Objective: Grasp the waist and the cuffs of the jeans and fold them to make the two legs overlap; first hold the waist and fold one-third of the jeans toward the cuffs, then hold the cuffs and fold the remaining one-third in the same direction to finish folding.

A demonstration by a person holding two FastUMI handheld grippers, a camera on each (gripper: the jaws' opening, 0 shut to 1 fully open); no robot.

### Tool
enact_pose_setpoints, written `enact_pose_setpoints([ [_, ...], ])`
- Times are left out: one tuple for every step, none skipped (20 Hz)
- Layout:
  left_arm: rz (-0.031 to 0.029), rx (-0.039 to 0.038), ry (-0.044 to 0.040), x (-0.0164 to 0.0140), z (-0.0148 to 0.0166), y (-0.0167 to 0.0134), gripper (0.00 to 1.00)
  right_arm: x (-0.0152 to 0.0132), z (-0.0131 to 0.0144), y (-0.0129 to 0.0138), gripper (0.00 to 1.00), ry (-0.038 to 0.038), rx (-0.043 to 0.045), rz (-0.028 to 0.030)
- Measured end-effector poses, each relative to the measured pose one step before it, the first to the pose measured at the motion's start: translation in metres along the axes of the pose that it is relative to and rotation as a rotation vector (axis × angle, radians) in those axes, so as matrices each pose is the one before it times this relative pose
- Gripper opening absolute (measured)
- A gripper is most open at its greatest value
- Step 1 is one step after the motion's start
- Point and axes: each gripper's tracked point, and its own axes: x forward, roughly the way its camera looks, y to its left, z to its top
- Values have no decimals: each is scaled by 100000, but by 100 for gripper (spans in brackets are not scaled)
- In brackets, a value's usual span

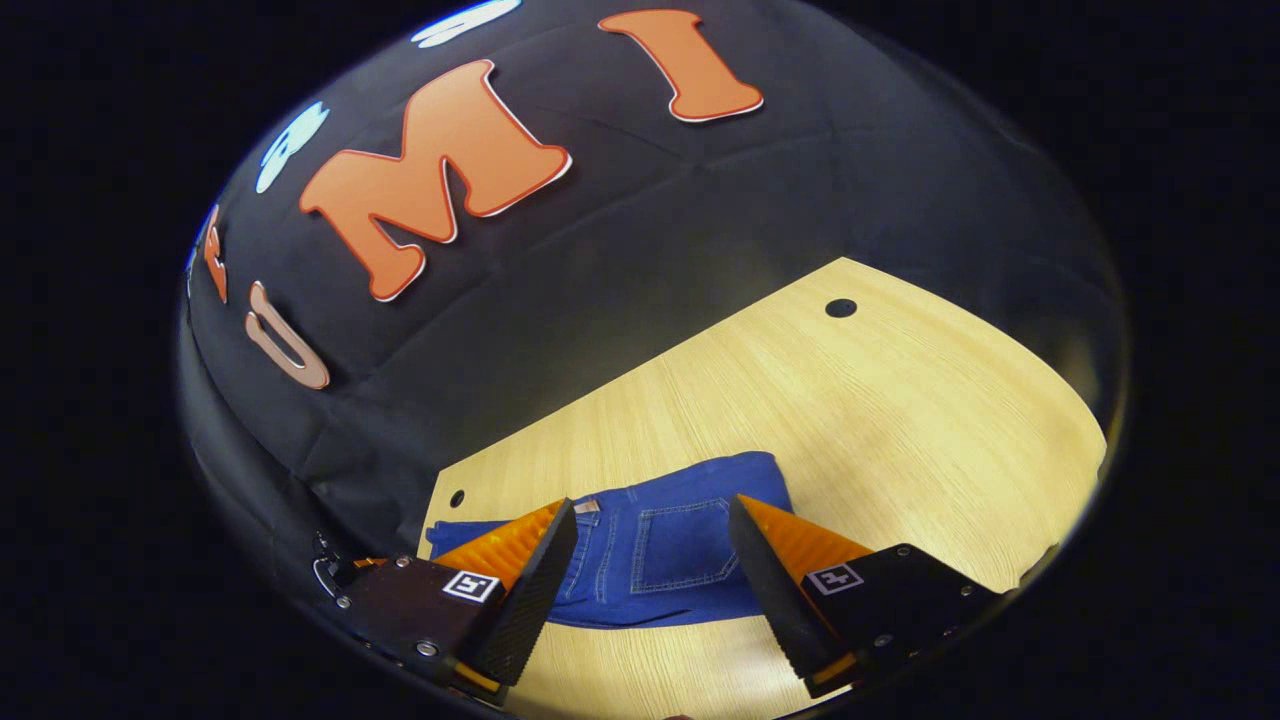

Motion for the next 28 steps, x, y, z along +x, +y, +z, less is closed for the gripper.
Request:
enact_pose_setpoints([
  [-1379,892,800,155,-598,-647,97,39,-135,-74,96,624,264,47],
  [-2140,-943,2249,-4,-677,-504,98,76,-70,-84,96,504,539,225],
  [-625,-410,-283,36,-189,-192,98,19,-22,-51,95,424,935,374],
  [-554,-789,-1361,264,-36,-100,98,-120,-90,-3,96,451,1784,1096],
  [-1959,-3399,-141,35,-172,-457,98,-7,7,80,96,138,1498,1112],
  [-2339,-3304,2695,-102,-842,-570,98,-183,217,25,96,-142,1324,1175],
  [-3073,-1791,2860,-117,-1526,-451,98,0,88,-142,96,-523,250,176],
  [-2173,2894,1761,520,-1690,-616,98,-124,276,-65,96,-722,461,-10],
  [242,3008,-2725,1330,73,-256,97,-203,88,-181,96,-24,1387,221],
  [-132,1594,-2835,711,198,-345,95,-365,126,-430,96,-119,1647,-57],
  [-1435,1892,-1785,414,235,-398,95,-456,95,-596,96,-628,1011,-202],
  [1071,388,-2236,406,214,166,95,-298,22,-512,96,-286,447,-459],
  [5692,89,-2374,603,199,1078,72,-540,55,-519,96,-282,585,-558],
  [7867,126,-1005,313,100,1475,48,-266,204,-381,96,-342,676,-381],
  [1511,-3018,-3008,2865,-238,-678,25,-358,492,-407,96,-1271,1132,-421],
  [-1993,7410,-626,-2413,377,-915,2,-348,575,-539,96,-1484,1486,-257],
  [-2042,9354,-2901,189,368,-1211,1,-181,357,-436,96,-600,819,-154],
  [-2038,9083,-2376,-379,598,-1782,1,-85,185,-444,96,-333,402,-322],
  [-2140,6662,-2091,-666,280,-2184,1,0,135,-468,96,-260,-57,-450],
  [-2085,4259,-2477,-381,359,-2071,1,50,156,-569,96,48,-203,-557],
  [-3190,3921,-2572,-1165,94,-2799,1,-108,313,-582,96,-226,-203,92],
  [-1756,3091,-1656,-1232,-207,-2109,0,11,277,-432,96,-359,-174,329],
  [-1793,4582,-1198,-1123,-180,-2635,1,147,256,-355,96,-287,-169,500],
  [-192,2569,-534,-260,-301,-2154,1,91,486,-839,96,340,-407,-214],
  [-796,1431,-114,-800,-480,-3086,0,5,484,-477,96,-84,-654,442],
  [-1001,802,-802,-726,-120,-2631,1,84,475,-207,96,-316,-786,967],
  [-721,576,-445,-1146,-63,-1853,1,23,498,-410,96,23,-530,923],
  [-1680,897,-864,-1457,54,-2811,1,217,401,-270,96,267,-526,991],
])
